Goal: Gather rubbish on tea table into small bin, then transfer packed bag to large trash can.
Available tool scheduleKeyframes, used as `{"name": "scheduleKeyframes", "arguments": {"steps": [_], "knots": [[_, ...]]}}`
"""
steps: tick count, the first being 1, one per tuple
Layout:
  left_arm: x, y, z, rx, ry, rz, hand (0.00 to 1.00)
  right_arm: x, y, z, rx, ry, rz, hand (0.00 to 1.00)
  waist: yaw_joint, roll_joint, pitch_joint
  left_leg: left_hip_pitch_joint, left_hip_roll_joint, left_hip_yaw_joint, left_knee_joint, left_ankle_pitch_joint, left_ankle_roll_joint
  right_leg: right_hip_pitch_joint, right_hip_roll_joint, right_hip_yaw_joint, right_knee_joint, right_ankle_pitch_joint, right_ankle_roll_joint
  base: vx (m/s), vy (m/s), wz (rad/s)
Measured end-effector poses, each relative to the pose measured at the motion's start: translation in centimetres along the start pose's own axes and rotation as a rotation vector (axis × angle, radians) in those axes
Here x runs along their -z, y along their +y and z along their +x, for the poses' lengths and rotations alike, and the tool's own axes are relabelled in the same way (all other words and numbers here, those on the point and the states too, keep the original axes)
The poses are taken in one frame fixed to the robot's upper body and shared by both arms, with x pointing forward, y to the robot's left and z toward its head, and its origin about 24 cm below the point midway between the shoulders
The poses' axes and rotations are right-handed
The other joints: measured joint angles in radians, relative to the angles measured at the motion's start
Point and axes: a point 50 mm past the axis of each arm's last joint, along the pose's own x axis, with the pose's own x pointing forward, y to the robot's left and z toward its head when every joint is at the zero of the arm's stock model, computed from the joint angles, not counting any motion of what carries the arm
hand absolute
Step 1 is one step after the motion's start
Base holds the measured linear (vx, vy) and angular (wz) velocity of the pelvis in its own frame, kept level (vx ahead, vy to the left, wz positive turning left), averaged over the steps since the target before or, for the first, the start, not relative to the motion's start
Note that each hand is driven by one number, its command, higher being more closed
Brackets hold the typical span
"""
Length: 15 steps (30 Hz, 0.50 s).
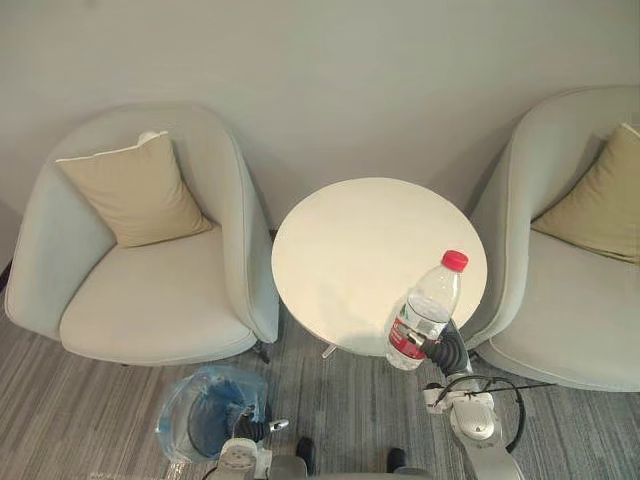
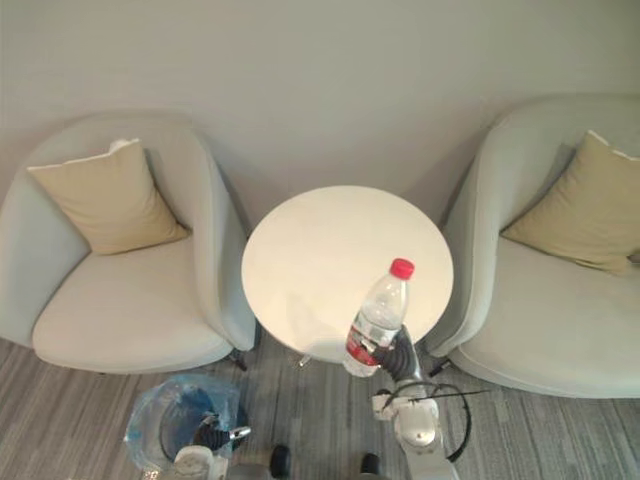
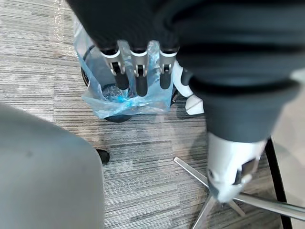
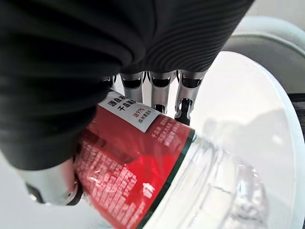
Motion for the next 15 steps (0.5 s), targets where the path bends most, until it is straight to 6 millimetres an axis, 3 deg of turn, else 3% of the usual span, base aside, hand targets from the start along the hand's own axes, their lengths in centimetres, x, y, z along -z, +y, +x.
{"name": "scheduleKeyframes", "arguments": {"steps": [4,7,8,9,10,11,12,13,15], "knots": [[-0.4,-0.2,0.0,0.003,-0.015,0.000,0.00,-2.0,-0.4,0.4,0.004,-0.090,-0.015,1.00,-0.002,0.009,0.008,-0.054,-0.003,-0.065,0.000,0.033,-0.006,-0.028,-0.008,-0.064,0.039,-0.017,-0.001,-0.05,-0.021,0.53],[-1.0,-0.4,0.0,0.000,-0.045,-0.032,0.00,-4.5,-0.2,1.9,0.009,-0.203,-0.005,1.00,0.018,0.018,0.014,-0.151,-0.005,-0.036,0.067,0.077,-0.016,-0.130,-0.013,-0.094,0.173,-0.064,-0.024,-0.12,-0.009,0.45],[-1.5,-0.4,0.0,0.001,-0.064,-0.017,0.00,-5.3,0.0,2.5,0.023,-0.237,0.004,1.00,0.013,0.003,0.015,-0.183,-0.022,-0.002,0.041,0.152,-0.016,-0.151,-0.019,-0.101,0.177,-0.070,-0.045,-0.21,0.019,0.94],[-1.8,-0.3,0.1,0.009,-0.074,0.011,0.00,-5.9,-0.1,2.9,0.038,-0.263,0.009,1.00,0.002,-0.019,0.022,-0.175,-0.017,0.129,0.028,0.155,0.045,-0.164,-0.065,-0.170,0.173,-0.055,-0.050,-0.17,0.034,1.06],[-2.0,-0.4,0.1,0.016,-0.079,0.029,0.00,-6.0,-0.2,3.1,0.045,-0.267,0.001,1.00,0.001,-0.018,0.020,-0.181,0.001,0.230,0.108,0.094,0.084,-0.172,-0.079,-0.190,0.186,-0.057,-0.053,-0.14,0.024,1.19],[-1.9,-0.8,0.2,0.031,-0.071,0.064,0.00,-6.0,-0.6,3.4,0.072,-0.268,-0.011,1.00,-0.012,-0.017,0.020,-0.153,0.037,0.397,0.198,-0.002,0.088,-0.164,-0.100,-0.237,0.198,-0.057,-0.053,-0.10,0.044,1.34],[-1.7,-1.3,0.1,0.050,-0.065,0.099,0.00,-5.7,-1.2,3.6,0.105,-0.257,-0.027,1.00,-0.044,-0.016,0.019,-0.094,0.071,0.518,0.202,-0.035,0.069,-0.148,-0.117,-0.290,0.199,-0.054,-0.048,-0.09,0.062,1.40],[-1.7,-1.6,0.0,0.062,-0.067,0.118,0.00,-5.5,-1.6,3.7,0.126,-0.249,-0.032,1.00,-0.052,-0.016,0.019,-0.061,0.081,0.561,0.179,-0.039,0.059,-0.145,-0.120,-0.314,0.199,-0.051,-0.043,-0.08,0.147,1.33],[-1.8,-2.8,-0.2,0.114,-0.080,0.188,0.00,-5.0,-2.9,3.8,0.202,-0.222,-0.049,1.00,-0.062,0.008,0.013,0.033,0.086,0.556,-0.042,-0.033,-0.018,-0.153,-0.097,-0.372,0.195,-0.031,-0.018,-0.09,0.213,0.97]]}}
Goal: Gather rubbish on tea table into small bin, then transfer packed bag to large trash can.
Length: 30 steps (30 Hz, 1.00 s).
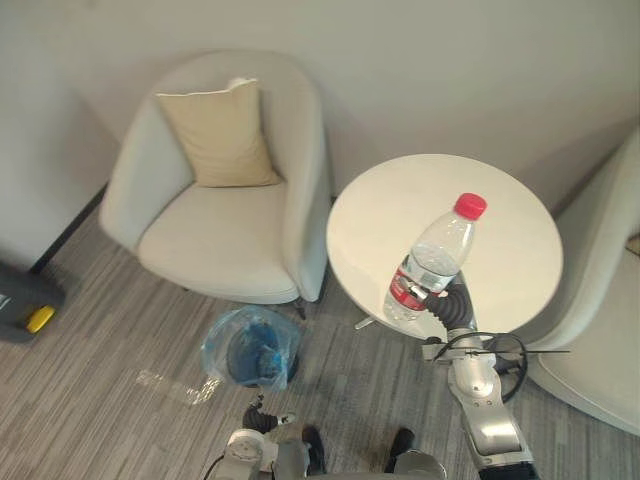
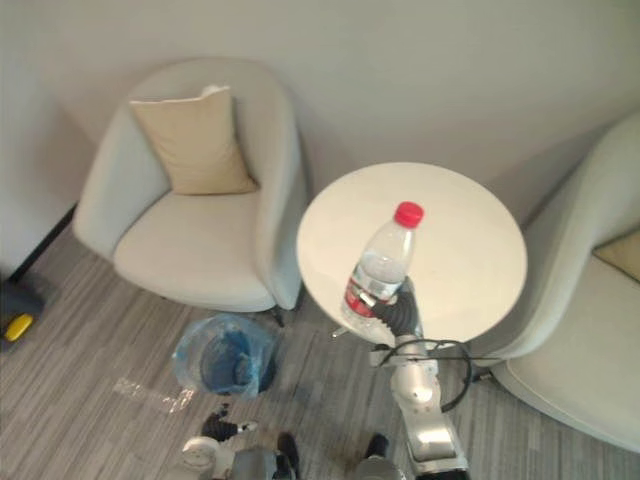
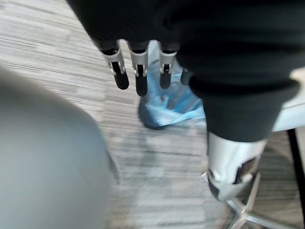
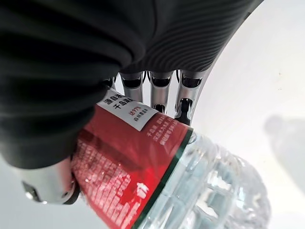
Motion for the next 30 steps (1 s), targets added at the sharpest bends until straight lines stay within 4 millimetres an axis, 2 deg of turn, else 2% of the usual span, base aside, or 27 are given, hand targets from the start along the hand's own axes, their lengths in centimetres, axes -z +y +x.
{"name": "scheduleKeyframes", "arguments": {"steps": [1,3,4,6,7,8,9,10,12,13,14,18,22,24,26,28,30], "knots": [[-0.1,0.2,0.1,0.001,-0.002,0.006,0.00,0.4,0.1,0.0,0.006,0.023,0.001,1.00,0.000,-0.018,0.007,0.007,-0.012,-0.008,-0.025,0.027,0.009,0.009,-0.007,-0.004,-0.010,0.016,-0.003,-0.09,0.172,0.64],[-0.1,0.8,0.1,-0.011,-0.008,0.023,0.00,1.7,1.2,-0.6,-0.009,0.106,0.009,1.00,0.009,-0.062,0.007,0.032,-0.042,-0.034,-0.036,0.028,0.026,0.036,-0.038,-0.011,0.003,0.025,0.008,-0.08,0.160,0.36],[0.1,0.8,0.0,-0.011,-0.004,0.021,0.00,1.7,1.8,-0.8,-0.028,0.112,0.011,1.00,0.009,-0.065,0.006,0.054,-0.063,-0.051,-0.037,0.016,0.043,0.038,-0.070,0.002,0.060,0.015,0.015,-0.09,0.206,0.22],[0.4,0.7,-0.1,-0.008,0.003,0.018,0.00,1.7,2.0,-0.9,-0.034,0.115,0.017,1.00,0.002,-0.058,0.005,0.058,-0.082,-0.082,-0.038,0.002,0.058,0.016,-0.094,0.090,0.140,-0.006,-0.010,-0.06,0.152,0.46],[0.9,0.5,-0.2,-0.003,0.016,0.019,0.00,2.0,1.7,-1.3,-0.026,0.133,0.011,1.00,-0.032,-0.049,-0.002,0.053,-0.091,-0.144,-0.033,-0.008,0.072,-0.020,-0.072,0.251,0.208,-0.070,-0.027,0.02,0.088,1.15],[1.4,0.9,-0.2,-0.011,0.034,0.012,0.00,2.5,1.3,-1.8,-0.013,0.155,0.003,1.00,-0.042,-0.048,-0.002,0.043,-0.090,-0.191,-0.031,-0.003,0.078,-0.035,-0.015,0.376,0.227,-0.113,0.001,0.04,0.053,1.22],[1.4,1.0,-0.2,-0.015,0.036,0.012,0.00,2.7,1.2,-1.9,-0.010,0.164,0.000,1.00,-0.042,-0.049,-0.003,0.041,-0.091,-0.201,-0.031,0.000,0.083,-0.039,0.001,0.400,0.226,-0.119,0.003,0.06,-0.014,1.11],[1.6,1.6,-0.2,-0.030,0.046,-0.003,0.00,3.1,1.0,-2.3,-0.009,0.188,-0.006,1.00,-0.041,-0.051,-0.003,0.040,-0.092,-0.243,-0.031,0.012,0.090,-0.052,0.057,0.444,0.204,-0.121,0.004,0.04,-0.037,0.76],[1.8,1.9,-0.2,-0.039,0.054,-0.007,0.00,3.1,1.1,-2.3,-0.012,0.191,-0.001,1.00,-0.040,-0.053,-0.002,0.040,-0.094,-0.283,-0.026,0.011,0.087,-0.076,0.106,0.463,0.168,-0.117,0.000,0.07,-0.090,0.72],[1.9,2.0,-0.2,-0.044,0.059,-0.014,0.00,3.1,1.1,-2.3,-0.014,0.191,0.000,1.00,-0.040,-0.057,-0.002,0.041,-0.098,-0.305,-0.023,0.008,0.081,-0.087,0.126,0.484,0.140,-0.108,-0.008,0.07,-0.119,0.77],[2.1,2.1,-0.2,-0.046,0.069,-0.011,0.00,3.3,1.0,-2.4,-0.015,0.196,-0.005,1.00,-0.048,-0.062,-0.001,0.038,-0.107,-0.334,-0.013,0.005,0.072,-0.077,0.133,0.501,0.133,-0.080,-0.033,0.12,-0.136,0.73],[2.0,1.5,-0.1,-0.040,0.080,-0.048,0.00,3.8,0.2,-2.7,-0.002,0.218,-0.023,1.00,-0.033,-0.028,-0.007,0.038,-0.068,-0.382,-0.022,0.007,0.045,-0.035,0.155,0.427,0.116,-0.092,-0.043,0.19,-0.118,0.42],[2.2,1.9,-0.1,-0.053,0.093,-0.064,0.00,3.7,0.2,-2.8,0.002,0.222,-0.005,1.00,-0.031,-0.030,-0.009,0.035,-0.044,-0.400,-0.004,-0.012,0.025,0.009,0.176,0.405,0.064,-0.092,-0.043,0.12,-0.047,0.24],[2.1,2.1,-0.1,-0.057,0.089,-0.063,0.00,3.9,0.1,-3.1,-0.001,0.232,-0.006,1.00,-0.026,-0.036,-0.005,-0.026,-0.043,-0.403,0.139,-0.061,0.013,0.045,0.174,0.395,0.031,-0.093,-0.043,0.06,0.004,0.29],[1.9,2.2,0.0,-0.061,0.081,-0.074,0.00,4.0,0.2,-3.5,-0.007,0.243,0.004,1.00,-0.012,-0.043,-0.002,-0.071,-0.041,-0.376,0.255,-0.081,0.005,0.075,0.166,0.386,0.011,-0.095,-0.049,0.04,-0.002,0.28],[1.6,2.3,0.0,-0.066,0.072,-0.081,0.00,3.9,0.2,-3.9,-0.004,0.245,0.021,1.00,-0.003,-0.047,0.000,-0.105,-0.034,-0.322,0.342,-0.088,0.010,0.106,0.155,0.368,-0.008,-0.094,-0.058,0.03,0.000,0.22],[1.6,2.3,0.0,-0.069,0.075,-0.095,0.00,3.5,0.0,-3.8,0.001,0.227,0.023,1.00,0.014,-0.038,-0.002,-0.097,-0.013,-0.268,0.336,-0.122,0.039,0.111,0.158,0.365,-0.008,-0.097,-0.064,0.01,0.055,0.02]]}}
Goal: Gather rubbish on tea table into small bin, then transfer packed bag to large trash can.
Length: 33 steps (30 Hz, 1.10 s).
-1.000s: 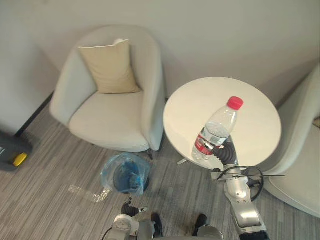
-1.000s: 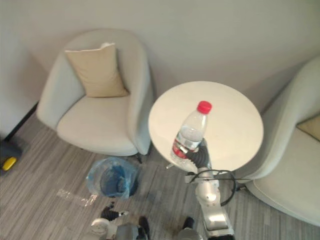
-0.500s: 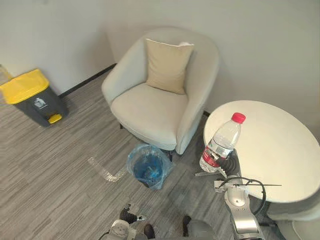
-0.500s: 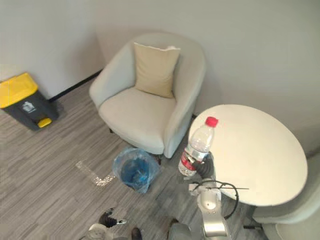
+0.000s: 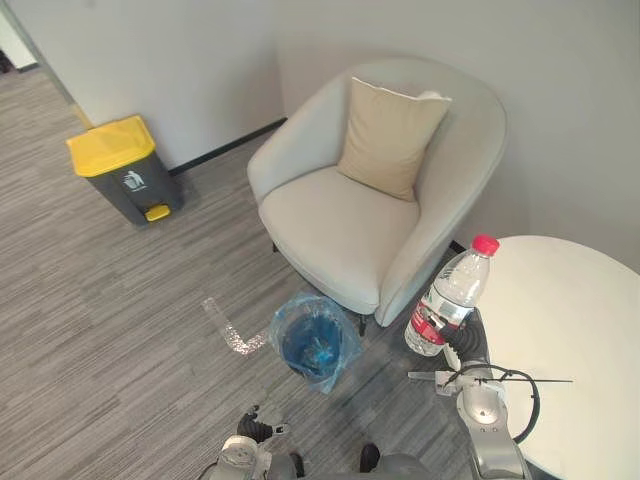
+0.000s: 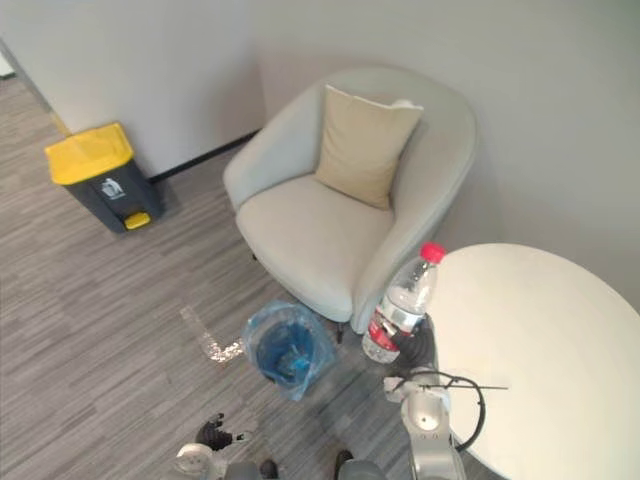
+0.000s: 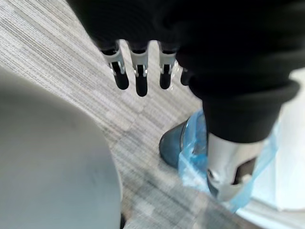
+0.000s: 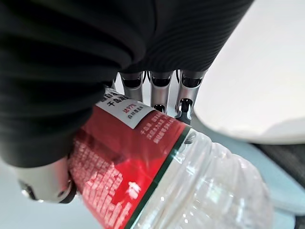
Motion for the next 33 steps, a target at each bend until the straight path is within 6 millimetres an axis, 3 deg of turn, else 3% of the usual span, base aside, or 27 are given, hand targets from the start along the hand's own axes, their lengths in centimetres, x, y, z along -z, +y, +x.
{"name": "scheduleKeyframes", "arguments": {"steps": [2,3,6,10,13,15,17,18,21,22,23,24,25,27,31,33], "knots": [[0.0,0.0,0.0,-0.002,0.004,-0.008,0.00,-0.1,0.0,0.2,0.003,-0.006,0.000,1.00,0.001,0.005,0.000,0.012,0.011,0.007,-0.097,0.035,0.012,0.000,-0.001,-0.001,0.002,0.000,0.002,0.00,0.087,0.00],[0.3,0.2,0.0,-0.010,0.012,-0.008,0.00,0.4,0.2,0.1,-0.005,0.015,-0.004,1.00,0.004,-0.001,-0.004,0.040,-0.006,-0.001,-0.166,0.069,-0.011,-0.001,-0.007,0.018,0.006,-0.003,0.014,0.01,0.101,-0.05],[0.3,0.6,0.0,-0.032,0.012,-0.004,0.00,0.9,1.4,-0.3,-0.059,0.041,0.002,1.00,0.007,-0.025,-0.003,0.095,-0.040,0.017,-0.258,0.107,0.004,-0.006,-0.031,0.034,0.008,-0.005,0.033,0.02,0.086,-0.11],[0.6,0.6,0.0,-0.032,0.023,-0.001,0.00,1.4,2.5,-0.4,-0.118,0.061,0.001,1.00,0.010,-0.022,-0.010,0.128,-0.069,0.037,-0.319,0.123,0.019,-0.021,-0.047,0.062,0.025,-0.013,0.055,0.04,0.100,-0.20],[0.7,0.6,0.0,-0.031,0.024,0.002,0.00,2.2,3.6,-0.3,-0.176,0.098,-0.010,1.00,0.012,-0.022,-0.011,0.129,-0.086,0.065,-0.327,0.118,0.028,-0.089,-0.068,0.098,0.131,-0.043,0.077,0.04,0.087,-0.27],[0.6,0.6,0.0,-0.029,0.021,0.003,0.00,2.6,3.8,-0.4,-0.206,0.110,-0.029,1.00,0.009,-0.013,0.005,0.153,-0.085,0.064,-0.327,0.111,0.037,-0.166,-0.070,0.128,0.323,-0.045,0.081,0.02,0.070,-0.02],[0.6,1.0,0.1,-0.039,0.021,0.007,0.00,2.5,4.1,-0.4,-0.224,0.103,-0.034,1.00,-0.003,-0.024,0.023,0.181,-0.083,0.037,-0.322,0.103,0.050,-0.220,-0.072,0.158,0.478,-0.047,0.069,0.03,0.022,0.40],[0.8,1.2,0.1,-0.043,0.030,0.010,0.00,2.6,4.3,-0.5,-0.236,0.106,-0.037,1.00,-0.013,-0.025,0.028,0.186,-0.078,0.018,-0.317,0.102,0.051,-0.231,-0.064,0.183,0.477,-0.092,0.067,0.04,-0.003,0.56],[0.7,1.7,0.2,-0.058,0.031,-0.001,0.00,2.5,4.8,-0.3,-0.256,0.101,-0.039,1.00,-0.006,-0.039,0.034,0.179,-0.072,-0.020,-0.313,0.092,0.046,-0.255,-0.046,0.230,0.365,-0.100,0.073,0.04,-0.046,0.48],[0.9,2.0,0.2,-0.065,0.035,-0.009,0.00,2.4,4.9,-0.3,-0.257,0.097,-0.046,1.00,-0.007,-0.048,0.028,0.154,-0.077,-0.048,-0.296,0.087,0.030,-0.242,-0.040,0.255,0.231,-0.043,0.074,0.06,-0.101,0.67],[0.7,2.4,0.3,-0.076,0.034,-0.035,0.00,2.5,4.9,-0.4,-0.259,0.097,-0.053,1.00,-0.003,-0.090,0.024,0.135,-0.103,-0.070,-0.255,0.062,0.012,-0.246,-0.066,0.262,0.166,0.033,0.076,0.08,-0.126,0.68],[0.4,2.5,0.4,-0.083,0.028,-0.048,0.00,2.5,4.8,-0.2,-0.259,0.095,-0.061,1.00,-0.002,-0.085,0.034,0.136,-0.100,-0.080,-0.240,0.053,0.011,-0.241,-0.069,0.257,0.182,0.022,0.083,0.11,-0.155,0.46],[0.6,2.0,0.3,-0.077,0.040,-0.079,0.00,2.7,4.4,-0.1,-0.263,0.097,-0.090,1.00,0.005,-0.053,0.032,0.122,-0.075,-0.092,-0.212,0.038,-0.003,-0.230,-0.052,0.238,0.173,0.014,0.073,0.17,-0.178,0.20],[0.7,1.6,0.2,-0.071,0.043,-0.102,0.00,2.5,4.3,0.2,-0.265,0.080,-0.104,1.00,0.011,-0.021,0.036,0.115,-0.044,-0.106,-0.211,0.028,-0.019,-0.215,-0.025,0.214,0.136,0.026,0.060,0.14,-0.124,0.08],[0.6,1.5,0.2,-0.070,0.046,-0.124,0.00,2.2,4.5,0.5,-0.269,0.065,-0.109,1.00,0.010,-0.007,0.038,0.085,-0.010,-0.118,-0.201,0.015,-0.039,-0.211,0.006,0.185,0.115,0.032,0.052,0.13,-0.087,0.13],[-0.9,2.1,0.6,-0.100,0.008,-0.132,0.00,1.0,5.3,1.6,-0.293,0.006,-0.130,1.00,0.011,-0.030,0.092,0.011,-0.005,-0.134,-0.107,-0.005,-0.038,-0.255,0.005,0.167,0.163,0.031,0.051,0.02,-0.040,0.17]]}}
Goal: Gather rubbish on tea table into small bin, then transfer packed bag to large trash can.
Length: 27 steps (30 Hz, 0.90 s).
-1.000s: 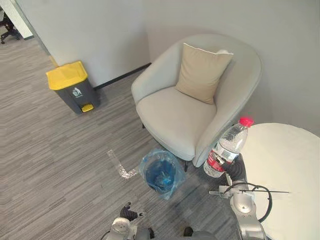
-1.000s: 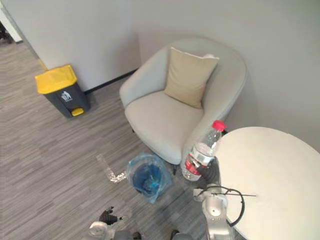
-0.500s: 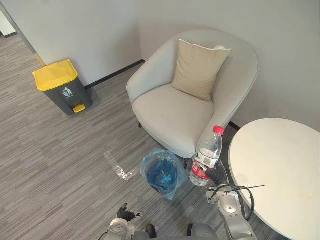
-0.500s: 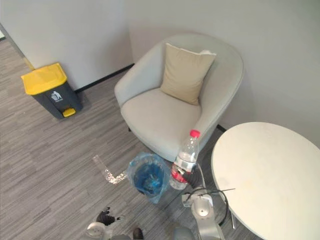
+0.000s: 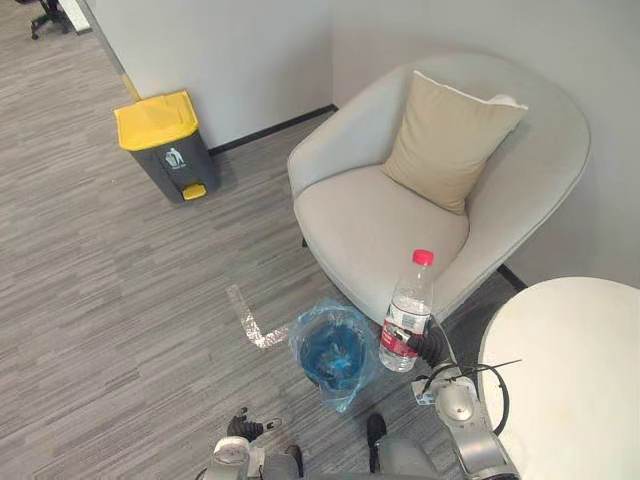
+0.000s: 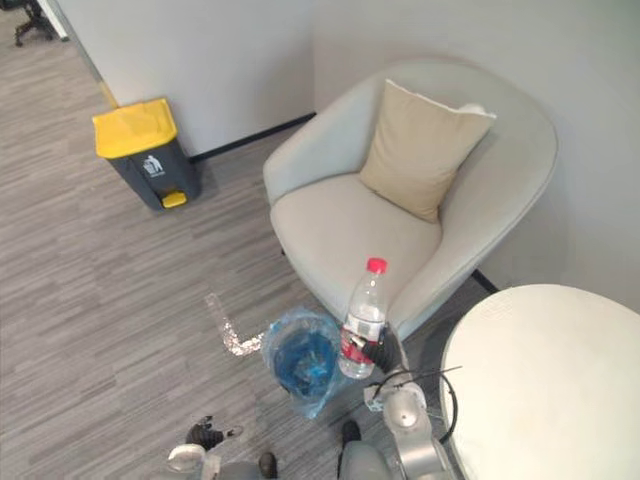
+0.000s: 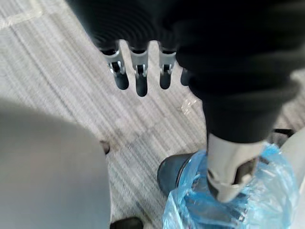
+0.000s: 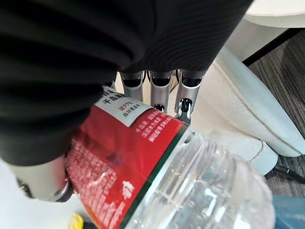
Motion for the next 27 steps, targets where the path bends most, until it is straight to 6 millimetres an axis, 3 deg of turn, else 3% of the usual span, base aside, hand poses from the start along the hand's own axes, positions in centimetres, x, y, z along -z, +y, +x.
{"name": "scheduleKeyframes", "arguments": {"steps": [5,9,11,16,18,19,24,27], "knots": [[-3.7,-0.4,0.3,-0.025,-0.106,-0.068,0.00,-2.2,0.5,1.4,-0.002,-0.093,-0.056,1.00,0.006,0.001,0.074,-0.211,-0.013,-0.016,0.215,-0.035,0.011,-0.167,-0.041,-0.036,0.169,-0.026,-0.002,-0.10,0.022,0.36],[-6.2,-0.3,0.2,-0.060,-0.183,-0.179,0.00,-4.1,1.3,2.4,-0.014,-0.170,-0.080,1.00,0.023,0.018,0.102,-0.411,-0.007,-0.016,0.414,-0.127,0.028,-0.319,-0.063,-0.063,0.319,-0.105,-0.006,-0.18,0.040,0.32],[-7.0,-0.2,0.2,-0.069,-0.201,-0.210,0.00,-5.0,1.2,2.9,0.000,-0.199,-0.081,1.00,0.032,0.020,0.118,-0.467,-0.005,-0.015,0.463,-0.138,0.028,-0.369,-0.068,-0.064,0.355,-0.114,-0.005,-0.16,0.021,0.07],[-11.2,0.6,0.1,-0.093,-0.308,-0.291,0.00,-8.4,0.1,5.0,0.061,-0.307,-0.090,1.00,0.041,0.024,0.144,-0.718,0.015,0.005,0.577,-0.149,0.035,-0.599,-0.078,-0.058,0.423,-0.103,0.010,-0.21,0.006,0.02],[-14.0,1.0,-0.3,-0.099,-0.384,-0.344,0.00,-10.2,-1.1,6.4,0.109,-0.358,-0.113,1.00,0.044,0.023,0.166,-0.823,0.035,0.028,0.600,-0.120,0.038,-0.698,-0.082,-0.058,0.445,-0.087,0.006,-0.14,-0.048,0.15],[-14.5,1.0,-0.4,-0.098,-0.398,-0.350,0.00,-10.7,-1.4,6.7,0.118,-0.370,-0.120,1.00,0.045,0.023,0.167,-0.850,0.035,0.027,0.606,-0.116,0.039,-0.722,-0.083,-0.059,0.450,-0.084,0.005,-0.12,-0.028,0.12],[-21.9,1.7,-2.8,-0.082,-0.645,-0.436,0.00,-16.7,-5.8,9.7,0.275,-0.510,-0.138,1.00,0.059,0.023,0.227,-1.094,0.035,0.016,0.685,-0.088,0.044,-0.959,-0.095,-0.062,0.534,-0.064,-0.009,-0.07,0.000,0.08],[-23.9,2.2,-3.7,-0.077,-0.717,-0.464,0.00,-18.7,-7.1,10.5,0.318,-0.544,-0.151,1.00,0.064,0.022,0.245,-1.158,0.036,0.017,0.704,-0.086,0.044,-1.025,-0.097,-0.058,0.555,-0.065,-0.009,0.00,0.000,0.00]]}}
